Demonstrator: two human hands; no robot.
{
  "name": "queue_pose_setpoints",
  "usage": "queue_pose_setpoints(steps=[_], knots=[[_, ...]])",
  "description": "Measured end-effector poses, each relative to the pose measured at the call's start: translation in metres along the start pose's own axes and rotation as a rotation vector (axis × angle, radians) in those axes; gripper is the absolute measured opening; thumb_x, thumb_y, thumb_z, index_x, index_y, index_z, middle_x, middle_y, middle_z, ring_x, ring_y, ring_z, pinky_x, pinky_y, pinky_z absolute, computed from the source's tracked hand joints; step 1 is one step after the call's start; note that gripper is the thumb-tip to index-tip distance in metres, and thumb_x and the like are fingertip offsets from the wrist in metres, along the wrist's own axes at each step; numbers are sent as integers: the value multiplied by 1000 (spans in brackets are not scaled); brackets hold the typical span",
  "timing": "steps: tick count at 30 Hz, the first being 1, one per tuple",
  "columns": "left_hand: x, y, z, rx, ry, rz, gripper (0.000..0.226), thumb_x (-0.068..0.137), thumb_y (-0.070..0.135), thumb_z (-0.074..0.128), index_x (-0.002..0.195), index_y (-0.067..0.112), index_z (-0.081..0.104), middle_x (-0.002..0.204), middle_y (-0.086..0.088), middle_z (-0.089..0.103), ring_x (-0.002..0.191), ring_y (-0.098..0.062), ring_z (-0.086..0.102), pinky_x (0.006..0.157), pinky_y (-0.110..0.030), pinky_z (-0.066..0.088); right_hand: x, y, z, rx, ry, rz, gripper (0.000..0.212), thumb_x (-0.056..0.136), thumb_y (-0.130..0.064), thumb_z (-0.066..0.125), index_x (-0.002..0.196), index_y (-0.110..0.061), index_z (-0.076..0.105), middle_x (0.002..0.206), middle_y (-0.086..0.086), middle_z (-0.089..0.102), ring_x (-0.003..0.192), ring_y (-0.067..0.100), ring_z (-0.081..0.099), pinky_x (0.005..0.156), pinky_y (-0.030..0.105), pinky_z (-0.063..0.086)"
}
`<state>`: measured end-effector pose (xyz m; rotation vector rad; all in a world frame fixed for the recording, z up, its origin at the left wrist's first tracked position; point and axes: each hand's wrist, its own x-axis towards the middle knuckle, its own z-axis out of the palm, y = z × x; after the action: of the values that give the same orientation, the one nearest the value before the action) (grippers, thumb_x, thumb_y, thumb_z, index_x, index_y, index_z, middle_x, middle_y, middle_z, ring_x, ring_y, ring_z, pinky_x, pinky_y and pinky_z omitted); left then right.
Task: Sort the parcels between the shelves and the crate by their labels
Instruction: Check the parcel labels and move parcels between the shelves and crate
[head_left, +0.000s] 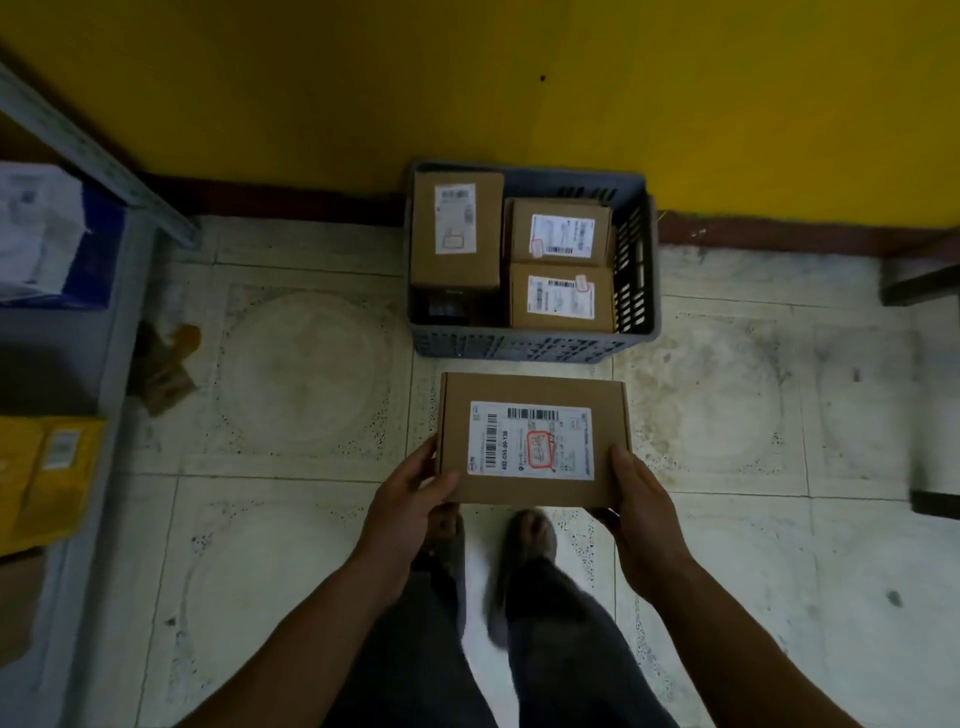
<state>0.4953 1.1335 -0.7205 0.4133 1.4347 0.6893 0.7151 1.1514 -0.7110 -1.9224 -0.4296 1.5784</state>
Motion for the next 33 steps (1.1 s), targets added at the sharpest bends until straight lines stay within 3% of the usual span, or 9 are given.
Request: queue_pose_setpoints(steps=[5, 11, 14, 21, 24, 26, 29, 31, 33], knots=[[71, 47, 42, 4, 16, -19, 44, 93, 16, 60, 133, 35, 56, 123, 8, 67, 114, -14, 62, 95, -33, 52, 77, -54, -9, -16, 8, 11, 25, 102, -37, 41, 104, -25, 63, 109, 6, 69, 105, 22, 64, 83, 36, 54], [137, 89, 100, 114, 75, -5, 38, 93, 20, 60, 110, 54, 56, 127, 5, 58, 112, -14, 60, 92, -29, 52, 162, -109, -29, -28, -26, 25, 29, 102, -37, 40, 117, -21, 59, 112, 4, 68, 103, 16, 64, 74, 28, 51], [173, 110, 130, 116, 88, 14, 34, 95, 19, 58, 102, 52, 59, 120, 7, 59, 107, -10, 60, 88, -24, 52, 211, -139, -34, -47, 0, -13, 26, 101, -38, 43, 119, -21, 51, 111, 1, 64, 100, 13, 62, 71, 26, 50], [253, 137, 160, 157, 146, -10, 42, 94, 13, 60, 100, 54, 64, 111, 17, 68, 113, -10, 61, 101, -41, 49, 298, -189, -32, -133, 33, -41, 25, 98, -32, 52, 118, -21, 44, 106, -3, 58, 97, 13, 59, 79, 32, 53], [290, 143, 164, 173, 199, 4, 34, 94, 15, 60, 107, 46, 59, 109, 19, 64, 113, -11, 59, 103, -42, 47, 327, -198, -23, -217, 43, -75, 19, 98, -28, 52, 116, -22, 50, 100, -9, 59, 91, 9, 59, 69, 29, 52], [316, 148, 166, 217, 243, -1, 25, 95, 23, 59, 114, 37, 53, 104, 21, 60, 107, -10, 57, 96, -34, 47, 346, -201, -17, -320, 56, -145, 9, 98, -26, 50, 106, -26, 56, 90, -17, 58, 81, -1, 55, 65, 21, 44], [356, 152, 168, 295, 257, 32, 27, 97, 22, 56, 124, 21, 53, 103, 15, 61, 97, -5, 61, 82, -22, 51, 375, -200, -7, -489, 85, -238, 16, 96, -24, 50, 84, -27, 59, 80, -14, 60, 73, -2, 54, 63, 24, 43], [375, 154, 169, 365, 239, 24, 23, 99, 23, 52, 122, 24, 54, 97, 17, 60, 83, 4, 58, 66, -14, 49, 394, -197, -3, -534, 93, -225, 15, 96, -27, 50, 95, -27, 65, 91, -10, 64, 77, 4, 57, 65, 23, 41], [395, 155, 171, 372, 219, -25, 22, 99, 24, 49, 121, 27, 53, 100, 14, 61, 83, 1, 59, 62, -16, 45, 414, -194, 0, -583, 105, -200, 22, 97, -28, 50, 112, -23, 66, 103, -8, 63, 76, 1, 55, 60, 19, 37]])
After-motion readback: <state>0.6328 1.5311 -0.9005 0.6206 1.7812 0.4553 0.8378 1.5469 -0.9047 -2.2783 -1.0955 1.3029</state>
